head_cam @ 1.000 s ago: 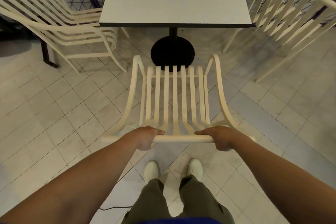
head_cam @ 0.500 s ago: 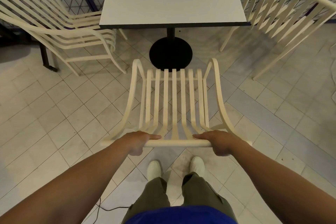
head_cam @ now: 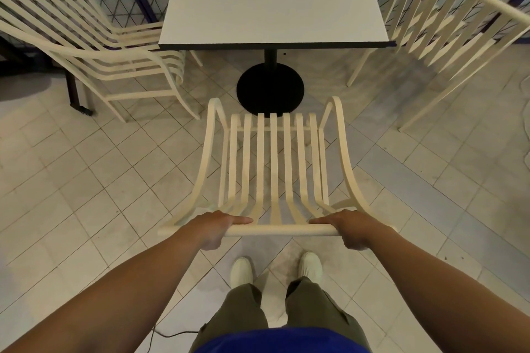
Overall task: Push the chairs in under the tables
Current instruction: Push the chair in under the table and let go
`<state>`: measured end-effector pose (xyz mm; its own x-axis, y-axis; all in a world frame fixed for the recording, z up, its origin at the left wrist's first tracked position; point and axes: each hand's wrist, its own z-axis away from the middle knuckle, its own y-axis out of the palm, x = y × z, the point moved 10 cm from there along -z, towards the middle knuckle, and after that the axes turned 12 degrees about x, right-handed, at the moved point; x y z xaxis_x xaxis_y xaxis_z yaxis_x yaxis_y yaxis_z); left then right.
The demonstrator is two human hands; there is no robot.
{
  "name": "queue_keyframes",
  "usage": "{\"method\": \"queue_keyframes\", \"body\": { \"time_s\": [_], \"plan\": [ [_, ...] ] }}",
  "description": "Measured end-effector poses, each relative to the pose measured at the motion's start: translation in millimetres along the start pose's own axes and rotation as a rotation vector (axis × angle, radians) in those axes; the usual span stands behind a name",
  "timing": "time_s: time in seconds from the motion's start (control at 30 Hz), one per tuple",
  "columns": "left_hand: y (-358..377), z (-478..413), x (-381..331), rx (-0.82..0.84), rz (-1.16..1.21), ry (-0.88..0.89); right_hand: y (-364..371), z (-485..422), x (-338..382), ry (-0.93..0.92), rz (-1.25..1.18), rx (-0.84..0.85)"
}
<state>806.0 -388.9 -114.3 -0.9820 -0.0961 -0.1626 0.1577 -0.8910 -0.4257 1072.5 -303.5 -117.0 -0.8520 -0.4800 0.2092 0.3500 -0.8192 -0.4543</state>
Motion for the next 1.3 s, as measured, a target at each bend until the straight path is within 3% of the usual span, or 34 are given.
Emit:
{"method": "queue_keyframes", "body": {
  "time_s": [0.37,0.53,0.93,1.3],
  "plan": [
    [-13,1,5,0.031,0.043,0.000,-10,-3,3,0.005,-0.035,0.001],
    [-17,9,2,-0.073,0.029,0.002,-16,3,5,-0.002,-0.058,0.011],
    [-22,14,-25,-0.045,0.187,0.085,-32,25,35,-0.009,-0.127,-0.044],
    [-52,18,-79,0.029,0.008,0.261,-24,82,20,0.140,-0.298,-0.258]
  ]
}}
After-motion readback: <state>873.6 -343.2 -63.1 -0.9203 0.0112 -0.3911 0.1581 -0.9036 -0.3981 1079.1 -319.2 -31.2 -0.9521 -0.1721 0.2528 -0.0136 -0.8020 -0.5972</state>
